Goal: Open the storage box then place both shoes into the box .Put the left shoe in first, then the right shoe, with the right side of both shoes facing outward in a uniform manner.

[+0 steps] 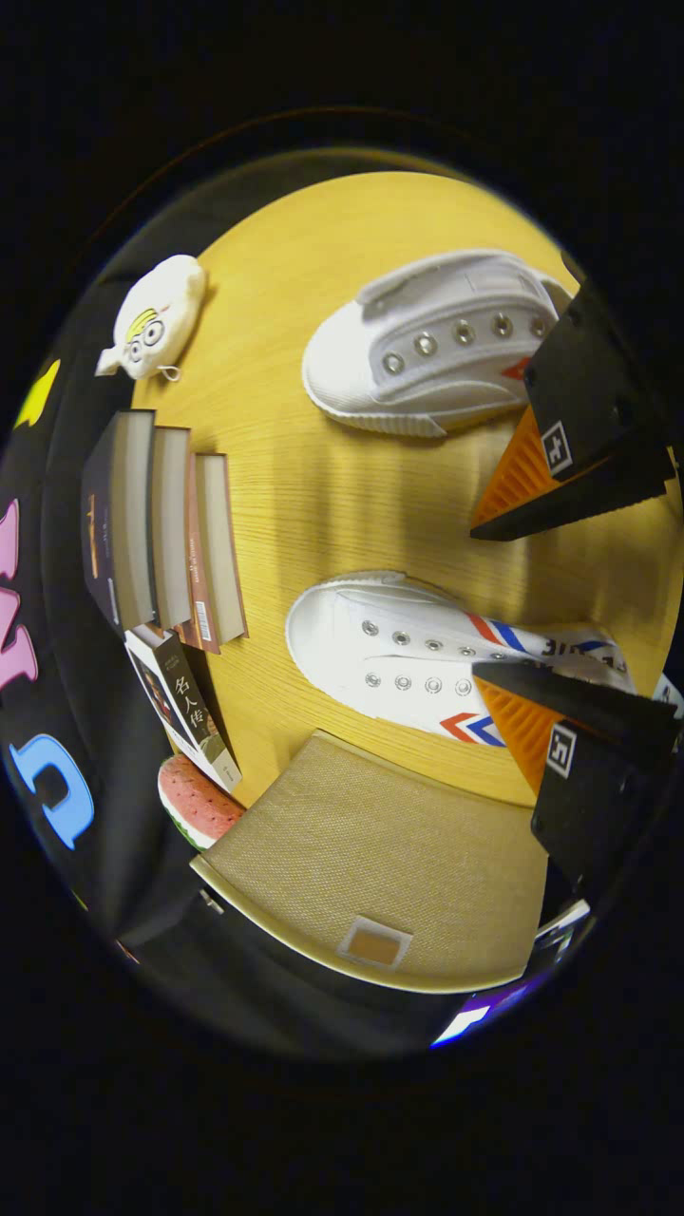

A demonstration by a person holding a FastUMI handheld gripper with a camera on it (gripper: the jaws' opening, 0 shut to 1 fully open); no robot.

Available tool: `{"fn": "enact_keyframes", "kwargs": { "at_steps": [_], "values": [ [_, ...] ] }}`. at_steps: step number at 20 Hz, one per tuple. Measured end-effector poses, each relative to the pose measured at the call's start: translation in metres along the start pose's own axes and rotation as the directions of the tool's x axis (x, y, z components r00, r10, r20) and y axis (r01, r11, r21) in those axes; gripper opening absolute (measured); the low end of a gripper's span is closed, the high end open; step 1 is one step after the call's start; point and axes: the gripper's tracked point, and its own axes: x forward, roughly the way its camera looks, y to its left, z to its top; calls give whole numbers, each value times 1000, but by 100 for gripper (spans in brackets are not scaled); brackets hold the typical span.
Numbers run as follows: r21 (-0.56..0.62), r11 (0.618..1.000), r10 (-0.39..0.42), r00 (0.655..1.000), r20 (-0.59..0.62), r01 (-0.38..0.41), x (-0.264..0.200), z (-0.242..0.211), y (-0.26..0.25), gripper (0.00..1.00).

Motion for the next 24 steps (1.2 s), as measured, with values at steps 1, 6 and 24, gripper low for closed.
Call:
{"fn": "enact_keyframes", "kwargs": {
  "at_steps": [1,6,24],
  "values": [
    [7,1000,4,1000,-7,-4,4,0,-1,75],
    [56,996,65,997,-52,-63,13,-5,16,35],
    [299,946,132,991,-2,-125,-13,5,15,5]
  ]
}}
